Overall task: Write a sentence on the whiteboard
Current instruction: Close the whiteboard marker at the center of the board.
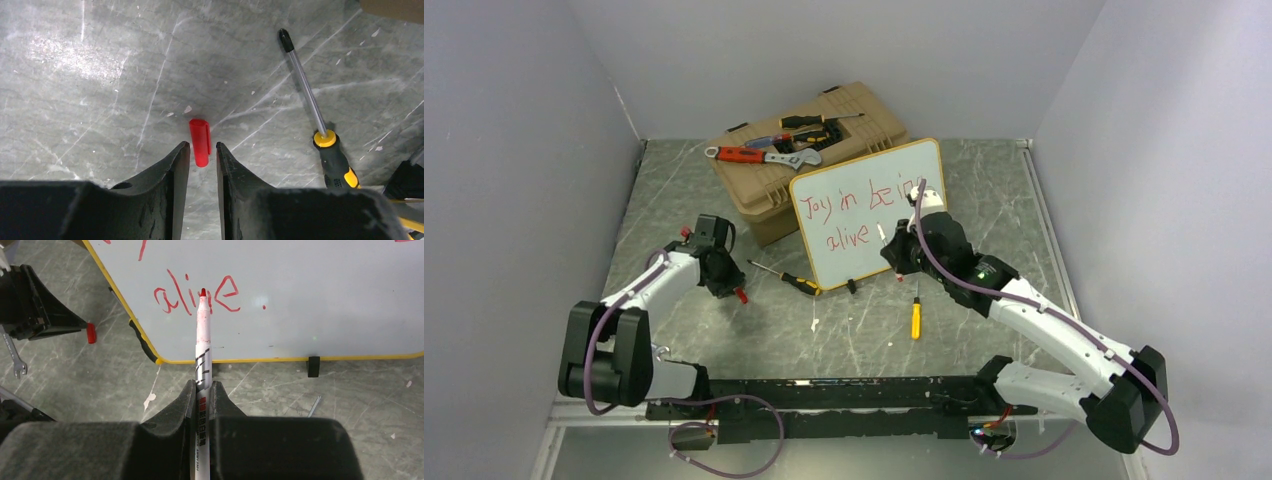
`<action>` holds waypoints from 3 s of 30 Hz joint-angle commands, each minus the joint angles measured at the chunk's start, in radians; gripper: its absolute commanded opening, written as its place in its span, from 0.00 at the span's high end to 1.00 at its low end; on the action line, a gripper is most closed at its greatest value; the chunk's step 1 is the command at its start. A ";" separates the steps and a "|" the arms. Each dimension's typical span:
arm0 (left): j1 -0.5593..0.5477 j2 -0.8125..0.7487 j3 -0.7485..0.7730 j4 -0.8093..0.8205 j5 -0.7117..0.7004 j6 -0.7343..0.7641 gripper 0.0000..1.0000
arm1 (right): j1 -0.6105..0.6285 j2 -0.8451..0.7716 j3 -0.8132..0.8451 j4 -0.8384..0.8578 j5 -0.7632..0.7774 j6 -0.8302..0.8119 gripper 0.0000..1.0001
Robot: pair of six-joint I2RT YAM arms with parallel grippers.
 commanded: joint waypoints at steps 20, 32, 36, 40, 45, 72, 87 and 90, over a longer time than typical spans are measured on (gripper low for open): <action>0.007 0.097 0.015 0.066 -0.036 0.023 0.76 | 0.010 0.012 0.009 0.048 -0.029 -0.001 1.00; 0.009 -0.046 0.015 -0.022 -0.033 -0.053 1.00 | 0.028 0.001 0.036 0.044 -0.075 -0.031 1.00; 0.009 -0.267 0.041 -0.070 0.018 -0.131 1.00 | 0.064 0.024 0.065 0.071 -0.128 -0.039 1.00; 0.008 -0.417 0.100 -0.063 0.090 -0.207 1.00 | 0.134 0.092 0.137 0.075 -0.132 -0.034 1.00; -0.004 -0.426 0.145 0.072 0.267 -0.379 1.00 | 0.214 0.157 0.214 0.121 -0.160 0.004 1.00; -0.195 -0.387 0.184 0.244 0.285 -0.538 1.00 | 0.342 0.298 0.366 0.022 -0.039 -0.015 1.00; -0.220 -0.407 0.176 0.207 0.265 -0.546 1.00 | 0.342 0.263 0.336 0.030 -0.004 0.014 1.00; -0.223 -0.408 0.173 0.209 0.264 -0.548 1.00 | 0.343 0.260 0.331 0.036 -0.009 0.013 1.00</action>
